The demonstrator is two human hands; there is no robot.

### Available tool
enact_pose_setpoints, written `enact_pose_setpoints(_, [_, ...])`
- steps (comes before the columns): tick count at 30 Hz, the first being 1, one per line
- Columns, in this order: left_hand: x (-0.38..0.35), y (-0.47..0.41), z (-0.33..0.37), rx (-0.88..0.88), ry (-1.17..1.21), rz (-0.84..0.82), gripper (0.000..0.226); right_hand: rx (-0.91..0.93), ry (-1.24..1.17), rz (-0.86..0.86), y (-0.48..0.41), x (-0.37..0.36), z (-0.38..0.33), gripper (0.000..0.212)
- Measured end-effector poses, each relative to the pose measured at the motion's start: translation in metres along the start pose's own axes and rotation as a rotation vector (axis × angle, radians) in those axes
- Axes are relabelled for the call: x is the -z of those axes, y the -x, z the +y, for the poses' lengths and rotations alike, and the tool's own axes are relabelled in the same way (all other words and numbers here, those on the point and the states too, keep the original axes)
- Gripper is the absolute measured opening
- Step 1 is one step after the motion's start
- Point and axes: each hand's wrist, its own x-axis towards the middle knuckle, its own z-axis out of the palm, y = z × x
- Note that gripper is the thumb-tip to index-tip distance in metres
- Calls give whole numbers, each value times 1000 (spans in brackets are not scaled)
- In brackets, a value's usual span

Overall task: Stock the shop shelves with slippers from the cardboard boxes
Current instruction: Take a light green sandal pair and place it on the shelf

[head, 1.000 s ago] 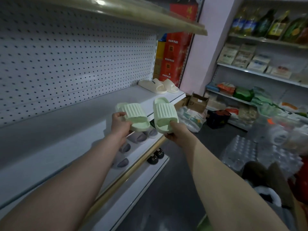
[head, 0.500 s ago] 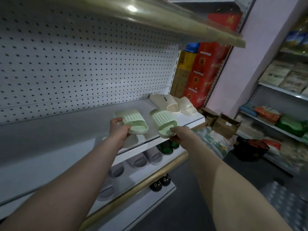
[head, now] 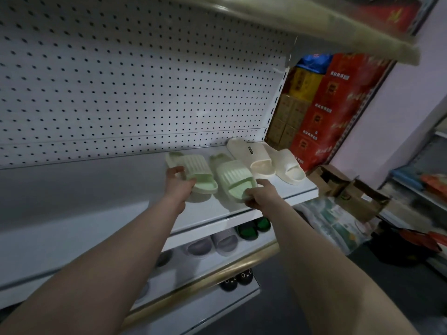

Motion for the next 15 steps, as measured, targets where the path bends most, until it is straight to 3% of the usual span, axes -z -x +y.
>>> enact_pose_setpoints(2, [-5, -7, -1, -14, -44, 17, 46, 10, 30, 8, -12, 2, 0, 60])
enact_pose_setpoints(9, [-8, -27, -7, -24, -187, 49, 44, 43, -1, -40, -35, -9, -5, 55])
enact_pose_setpoints(15, [-2, -32, -9, -21, -231, 34, 44, 93, 148, -23, -53, -30, -4, 53])
